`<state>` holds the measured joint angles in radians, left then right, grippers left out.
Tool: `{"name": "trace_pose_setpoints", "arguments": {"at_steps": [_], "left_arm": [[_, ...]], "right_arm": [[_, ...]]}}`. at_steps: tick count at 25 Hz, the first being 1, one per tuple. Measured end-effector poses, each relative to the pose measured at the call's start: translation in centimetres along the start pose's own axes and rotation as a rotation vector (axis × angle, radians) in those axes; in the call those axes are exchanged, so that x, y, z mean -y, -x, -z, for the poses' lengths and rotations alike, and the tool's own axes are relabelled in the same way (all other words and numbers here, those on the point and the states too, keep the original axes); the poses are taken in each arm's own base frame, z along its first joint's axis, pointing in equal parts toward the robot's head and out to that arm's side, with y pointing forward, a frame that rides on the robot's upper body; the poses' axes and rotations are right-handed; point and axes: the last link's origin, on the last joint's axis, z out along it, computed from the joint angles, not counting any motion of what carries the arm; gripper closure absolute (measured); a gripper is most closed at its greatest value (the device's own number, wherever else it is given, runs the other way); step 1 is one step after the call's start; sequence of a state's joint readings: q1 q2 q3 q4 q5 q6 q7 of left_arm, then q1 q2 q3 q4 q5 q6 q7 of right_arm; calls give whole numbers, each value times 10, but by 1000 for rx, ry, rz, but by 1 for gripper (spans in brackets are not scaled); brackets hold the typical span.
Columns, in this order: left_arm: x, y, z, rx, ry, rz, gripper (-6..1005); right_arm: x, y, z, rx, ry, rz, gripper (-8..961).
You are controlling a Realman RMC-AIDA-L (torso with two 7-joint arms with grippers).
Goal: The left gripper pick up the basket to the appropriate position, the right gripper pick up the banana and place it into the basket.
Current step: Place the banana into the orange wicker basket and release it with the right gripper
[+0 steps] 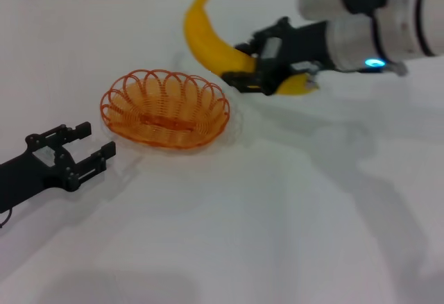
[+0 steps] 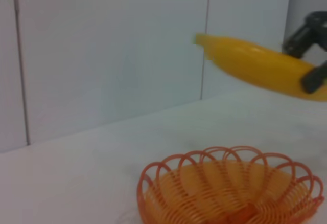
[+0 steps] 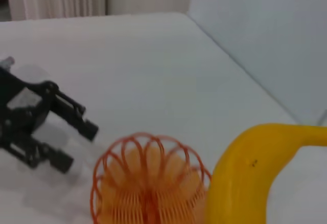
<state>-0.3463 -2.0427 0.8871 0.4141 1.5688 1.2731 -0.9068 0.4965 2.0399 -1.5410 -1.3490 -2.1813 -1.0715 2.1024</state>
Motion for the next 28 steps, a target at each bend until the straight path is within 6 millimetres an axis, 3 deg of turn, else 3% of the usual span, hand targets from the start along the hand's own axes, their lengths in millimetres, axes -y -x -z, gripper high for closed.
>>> {"name": "trace_pose_setpoints", "arguments": {"at_steps": [6,10,18,28], "left_arm": [[-3,-3,-10,-4,28,3,384],[-3,-4,-12,-5,33,-6,384],[-3,-6,-14,-6,38,-11,384],[-4,-3,-16,9,34,-24,384]], "right_arm": [[-8,22,-33,-17,25,96,473],[-15,24,-51,-38,32,141,473],[-27,22,-70,-49,29,184,474],[-39,23,-75,-32,55,186,427]]}}
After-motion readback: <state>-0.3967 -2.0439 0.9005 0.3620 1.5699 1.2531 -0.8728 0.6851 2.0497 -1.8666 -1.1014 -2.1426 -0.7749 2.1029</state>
